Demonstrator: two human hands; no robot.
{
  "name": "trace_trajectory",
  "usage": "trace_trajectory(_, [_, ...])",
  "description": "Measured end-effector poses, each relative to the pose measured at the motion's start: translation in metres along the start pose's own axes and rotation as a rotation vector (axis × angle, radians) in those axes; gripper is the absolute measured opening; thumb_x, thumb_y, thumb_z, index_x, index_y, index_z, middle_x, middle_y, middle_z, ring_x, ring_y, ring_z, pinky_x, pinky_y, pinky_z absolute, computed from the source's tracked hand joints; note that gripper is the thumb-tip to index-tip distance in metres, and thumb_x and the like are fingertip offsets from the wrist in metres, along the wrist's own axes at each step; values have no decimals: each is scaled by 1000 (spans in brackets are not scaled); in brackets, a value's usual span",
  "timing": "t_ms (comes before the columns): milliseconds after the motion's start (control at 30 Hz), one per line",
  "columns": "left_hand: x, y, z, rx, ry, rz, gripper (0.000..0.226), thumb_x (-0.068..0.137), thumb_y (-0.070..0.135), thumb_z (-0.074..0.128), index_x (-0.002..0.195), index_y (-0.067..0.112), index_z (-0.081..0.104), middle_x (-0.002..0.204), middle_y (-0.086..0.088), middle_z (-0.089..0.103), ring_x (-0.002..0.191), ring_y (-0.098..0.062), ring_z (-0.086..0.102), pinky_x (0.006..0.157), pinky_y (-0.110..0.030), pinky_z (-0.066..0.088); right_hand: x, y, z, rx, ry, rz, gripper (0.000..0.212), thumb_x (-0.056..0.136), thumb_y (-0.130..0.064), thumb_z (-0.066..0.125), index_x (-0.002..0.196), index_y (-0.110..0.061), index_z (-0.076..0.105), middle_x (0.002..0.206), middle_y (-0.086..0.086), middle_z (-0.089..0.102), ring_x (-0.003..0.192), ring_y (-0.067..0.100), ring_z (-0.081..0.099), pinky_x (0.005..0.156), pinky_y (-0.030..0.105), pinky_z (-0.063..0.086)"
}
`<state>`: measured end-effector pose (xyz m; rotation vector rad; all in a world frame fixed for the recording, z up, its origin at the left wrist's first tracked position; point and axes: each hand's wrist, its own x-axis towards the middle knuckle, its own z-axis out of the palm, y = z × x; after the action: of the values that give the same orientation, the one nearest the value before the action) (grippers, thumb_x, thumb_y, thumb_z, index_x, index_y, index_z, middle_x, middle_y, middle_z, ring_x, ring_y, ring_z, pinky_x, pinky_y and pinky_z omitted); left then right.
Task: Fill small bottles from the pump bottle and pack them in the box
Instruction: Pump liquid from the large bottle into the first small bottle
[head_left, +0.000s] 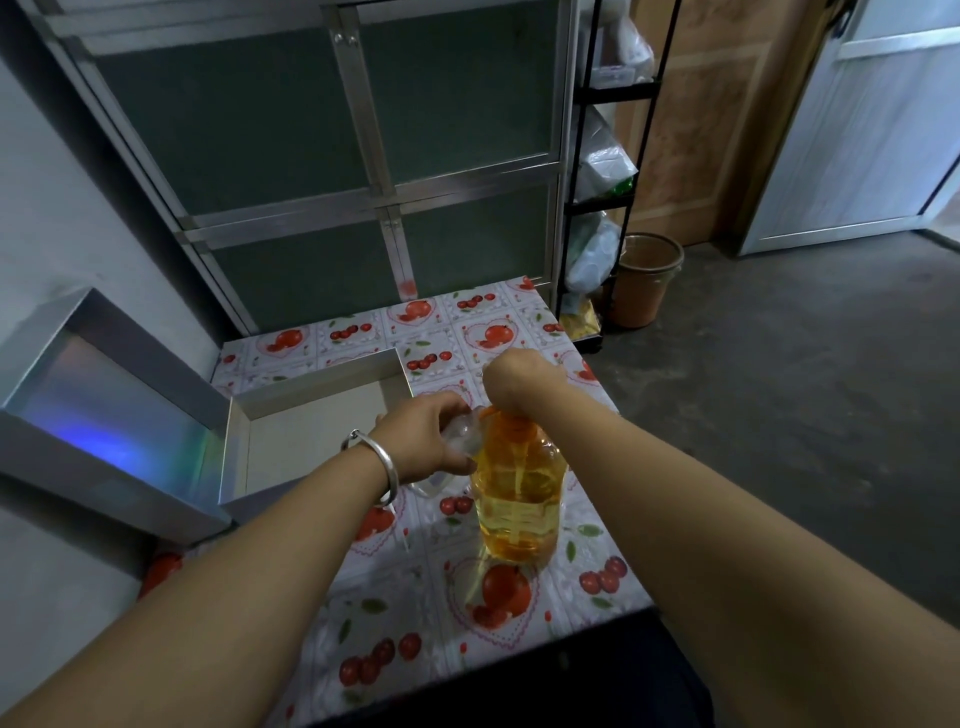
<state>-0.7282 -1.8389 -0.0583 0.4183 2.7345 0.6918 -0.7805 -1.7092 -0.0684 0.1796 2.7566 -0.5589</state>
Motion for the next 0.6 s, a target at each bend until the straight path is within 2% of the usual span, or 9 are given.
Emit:
trace_trajectory(67, [0, 0, 1, 5, -1, 1, 48, 67, 25, 79, 108, 18, 56, 99, 2, 57, 96, -19, 57, 87, -35, 50, 0, -2, 1, -59, 17, 10, 26, 91, -12, 44, 114, -9, 55, 86, 7, 46, 87, 25, 46, 104, 50, 36])
trace_trajectory(133, [-1, -1, 2, 12, -5, 1, 48, 66, 26, 79, 108, 19, 56, 100, 2, 58, 96, -20, 57, 88, -38, 50, -2, 0, -1, -24, -5, -8, 32, 92, -14, 42, 121, -10, 54, 100, 11, 53, 92, 27, 50, 104, 50, 38])
trace_trajectory(200, [-2, -1, 1, 19, 2, -2, 51, 67, 26, 79, 111, 18, 56, 101, 3, 57, 99, -19, 57, 91, -39, 50, -2, 0, -3, 85, -57, -22, 39, 94, -18, 39, 130, -9, 51, 121, 16, 57, 108, 32, 55, 99, 47, 43])
trace_trajectory(267, [-2, -1, 1, 19, 3, -6, 53, 67, 26, 79, 114, 18, 55, 102, 4, 57, 101, -20, 57, 93, -40, 49, 1, -3, -3, 63, -101, -50, 44, 96, -18, 37, 139, -11, 40, 135, 16, 49, 120, 34, 50, 102, 50, 40])
trace_trajectory(333, [-1, -1, 0, 11, 10, -8, 53, 67, 27, 79, 113, 18, 55, 105, 1, 59, 101, -20, 57, 92, -41, 49, 3, -3, 0, 18, -62, -46, 44, 95, -16, 39, 139, -15, 40, 128, 13, 50, 111, 31, 49, 105, 54, 35])
trace_trajectory(400, [0, -1, 1, 10, 4, -9, 53, 67, 27, 79, 113, 18, 56, 103, 2, 58, 99, -20, 57, 91, -39, 50, 4, -1, 3, -8, -18, -31, 35, 93, -14, 40, 126, -12, 50, 105, 10, 51, 95, 28, 47, 105, 52, 34])
trace_trajectory(467, [-2, -1, 2, 8, 2, -8, 51, 67, 25, 79, 111, 18, 55, 99, 4, 56, 97, -19, 57, 89, -36, 50, 2, 1, 3, -28, 49, -20, 29, 92, -15, 40, 117, -12, 55, 97, 7, 49, 90, 25, 46, 105, 49, 33])
trace_trajectory(600, [-3, -2, 3, 24, 1, -3, 49, 66, 27, 79, 108, 20, 55, 96, 5, 56, 95, -20, 57, 90, -40, 50, -1, 1, -1, 30, -30, -48, 39, 95, -16, 38, 132, -13, 49, 119, 12, 55, 108, 30, 53, 104, 50, 36])
